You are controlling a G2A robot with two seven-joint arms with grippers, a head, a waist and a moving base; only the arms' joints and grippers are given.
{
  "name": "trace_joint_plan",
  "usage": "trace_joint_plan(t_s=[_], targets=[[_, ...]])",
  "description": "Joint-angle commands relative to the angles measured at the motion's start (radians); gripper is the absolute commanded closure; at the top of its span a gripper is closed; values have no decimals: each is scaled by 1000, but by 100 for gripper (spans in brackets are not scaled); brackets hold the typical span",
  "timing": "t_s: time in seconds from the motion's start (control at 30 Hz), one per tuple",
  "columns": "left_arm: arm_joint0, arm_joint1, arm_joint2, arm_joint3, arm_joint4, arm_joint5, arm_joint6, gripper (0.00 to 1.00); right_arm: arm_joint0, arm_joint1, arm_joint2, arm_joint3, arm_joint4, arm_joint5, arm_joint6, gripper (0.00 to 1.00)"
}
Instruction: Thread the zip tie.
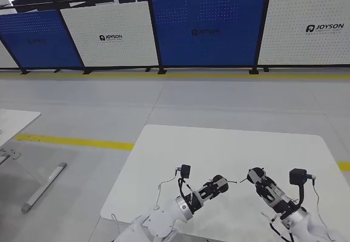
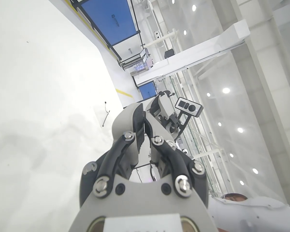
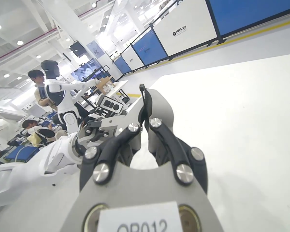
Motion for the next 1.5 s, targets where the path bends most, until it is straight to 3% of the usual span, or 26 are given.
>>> trace_joint_plan(t_s=[0.0,0.17,0.33,0.43,0.97,1.47], targets=[[0,0,0,0,0,0,0,100,0,0,0,0,0,0,0,100],[0,0,0,0,0,0,0,100,-3,-4,1,-5,-7,8,-26,100],[0,0,0,0,0,0,0,100,-37,-20,-24,5,-112,3,-214,100],[0,0,0,0,0,0,0,100,-51,-27,-41,11,-130,-1,-264,100],[0,0,0,0,0,0,0,100,-51,-28,-41,11,-130,1,-263,100],[0,0,0,0,0,0,0,100,-51,-45,-55,31,-156,-1,-273,100]])
